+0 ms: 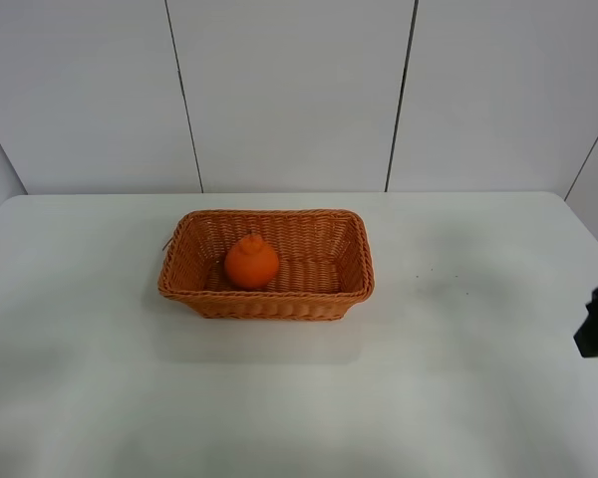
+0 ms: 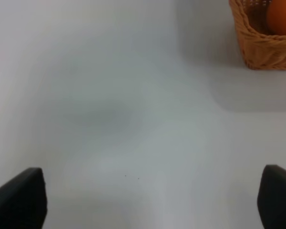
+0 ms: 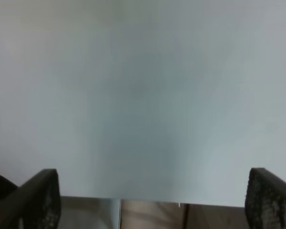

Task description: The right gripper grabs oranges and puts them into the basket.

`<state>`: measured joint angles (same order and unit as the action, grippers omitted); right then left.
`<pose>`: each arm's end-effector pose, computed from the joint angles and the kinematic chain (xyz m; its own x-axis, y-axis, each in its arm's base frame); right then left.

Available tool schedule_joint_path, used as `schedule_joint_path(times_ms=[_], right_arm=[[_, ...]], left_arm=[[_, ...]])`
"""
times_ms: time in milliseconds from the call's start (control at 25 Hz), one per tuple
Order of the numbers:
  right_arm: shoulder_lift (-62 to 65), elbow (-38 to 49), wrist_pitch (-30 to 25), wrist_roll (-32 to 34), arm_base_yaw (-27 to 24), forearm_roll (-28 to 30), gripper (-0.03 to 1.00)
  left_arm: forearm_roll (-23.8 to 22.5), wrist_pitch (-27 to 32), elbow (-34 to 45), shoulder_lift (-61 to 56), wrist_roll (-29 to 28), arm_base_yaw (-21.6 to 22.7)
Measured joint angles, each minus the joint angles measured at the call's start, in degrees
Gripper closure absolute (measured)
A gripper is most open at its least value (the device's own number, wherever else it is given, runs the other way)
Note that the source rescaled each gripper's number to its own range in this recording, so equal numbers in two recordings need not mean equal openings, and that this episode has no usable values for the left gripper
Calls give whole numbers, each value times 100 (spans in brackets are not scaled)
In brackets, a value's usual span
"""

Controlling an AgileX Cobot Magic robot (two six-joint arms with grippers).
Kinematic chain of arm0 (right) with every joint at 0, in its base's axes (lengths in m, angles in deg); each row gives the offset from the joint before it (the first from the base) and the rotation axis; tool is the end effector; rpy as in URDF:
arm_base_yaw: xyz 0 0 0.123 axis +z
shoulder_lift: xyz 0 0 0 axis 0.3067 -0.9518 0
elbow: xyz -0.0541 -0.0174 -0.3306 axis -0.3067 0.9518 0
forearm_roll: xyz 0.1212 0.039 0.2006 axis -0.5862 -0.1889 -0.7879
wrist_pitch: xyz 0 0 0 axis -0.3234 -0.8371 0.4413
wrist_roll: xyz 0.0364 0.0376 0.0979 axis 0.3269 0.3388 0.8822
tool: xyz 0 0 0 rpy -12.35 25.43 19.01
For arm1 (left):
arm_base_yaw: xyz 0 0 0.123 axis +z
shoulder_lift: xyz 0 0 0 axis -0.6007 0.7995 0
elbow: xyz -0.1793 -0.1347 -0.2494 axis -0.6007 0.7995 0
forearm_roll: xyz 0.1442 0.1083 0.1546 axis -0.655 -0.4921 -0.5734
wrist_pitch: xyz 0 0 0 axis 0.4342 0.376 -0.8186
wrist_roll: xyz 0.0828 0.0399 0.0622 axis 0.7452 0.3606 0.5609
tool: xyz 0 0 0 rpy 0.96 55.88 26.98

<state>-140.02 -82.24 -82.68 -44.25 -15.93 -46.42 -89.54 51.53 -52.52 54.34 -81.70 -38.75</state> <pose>0.1057 0.0047 0.3075 -0.9422 -0.0070 -0.3350 -0.0139 0.9997 0.0180 -0.0498 0.0047 0.2572 -0.4617 0.0367 -0.8863 0.0176 0.9993 0.0322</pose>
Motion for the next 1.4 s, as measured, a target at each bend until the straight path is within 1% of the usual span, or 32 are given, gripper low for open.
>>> schedule_joint_path(times_ms=[80,280,440,560,880,1400], right_arm=[[751,482,254,-50,0,0,12],[2643,1326,488,-229,0,0,12],[3734,1377,547,-245,0,0,12],[4278,1387,580,-245,0,0,12],[5297,1395,580,-250,0,0,12],[5345,1395,580,-250,0,5,12]], left_arm=[[0,0,0,0,0,0],[0,0,0,0,0,0],[0,0,0,0,0,0],[0,0,0,0,0,0],[0,0,0,0,0,0],[0,0,0,0,0,0]])
